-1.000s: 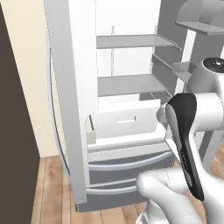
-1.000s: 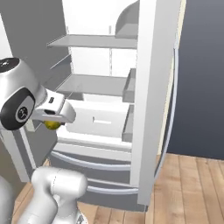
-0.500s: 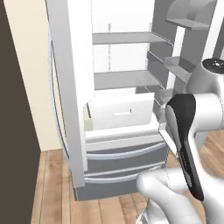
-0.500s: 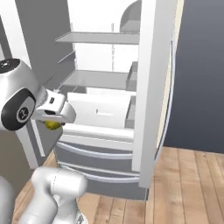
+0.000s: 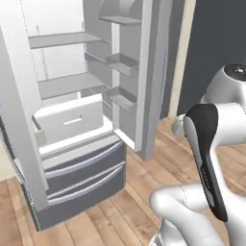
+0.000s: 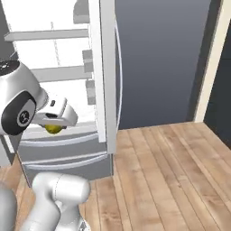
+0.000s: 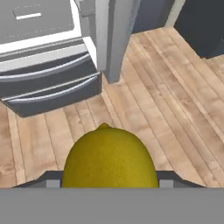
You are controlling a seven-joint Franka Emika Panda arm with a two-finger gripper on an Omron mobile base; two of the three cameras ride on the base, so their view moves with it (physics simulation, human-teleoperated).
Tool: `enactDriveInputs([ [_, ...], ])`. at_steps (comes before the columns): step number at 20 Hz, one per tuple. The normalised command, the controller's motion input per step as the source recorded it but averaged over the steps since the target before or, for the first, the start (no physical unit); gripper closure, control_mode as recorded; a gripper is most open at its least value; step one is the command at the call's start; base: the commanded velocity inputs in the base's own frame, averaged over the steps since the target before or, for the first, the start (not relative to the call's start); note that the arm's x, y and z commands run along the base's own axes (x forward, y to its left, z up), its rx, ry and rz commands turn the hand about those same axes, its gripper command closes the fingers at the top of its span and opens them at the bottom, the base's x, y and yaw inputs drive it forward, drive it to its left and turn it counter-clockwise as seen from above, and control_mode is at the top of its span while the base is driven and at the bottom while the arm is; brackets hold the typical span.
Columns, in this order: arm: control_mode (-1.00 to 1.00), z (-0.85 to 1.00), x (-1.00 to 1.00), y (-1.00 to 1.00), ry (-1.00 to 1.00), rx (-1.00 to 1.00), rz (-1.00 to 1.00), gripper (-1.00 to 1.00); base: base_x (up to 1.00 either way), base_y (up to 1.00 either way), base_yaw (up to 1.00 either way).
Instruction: Retrieve a lemon from the fridge and place it on the cutting board with the fish.
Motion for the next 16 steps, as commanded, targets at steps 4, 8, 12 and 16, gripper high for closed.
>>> enactDriveInputs([
  [4, 1.0, 0.0, 0.0, 0.0, 0.0, 0.0, 0.0, 1.0, 0.01, -0.38, -0.89],
  [8, 1.0, 0.0, 0.0, 0.0, 0.0, 0.0, 0.0, 1.0, 0.02, -0.46, -0.87],
  [12, 1.0, 0.0, 0.0, 0.0, 0.0, 0.0, 0.0, 1.0, 0.02, -0.46, -0.87],
  [16, 1.0, 0.0, 0.0, 0.0, 0.0, 0.0, 0.0, 1.0, 0.02, -0.46, -0.86],
])
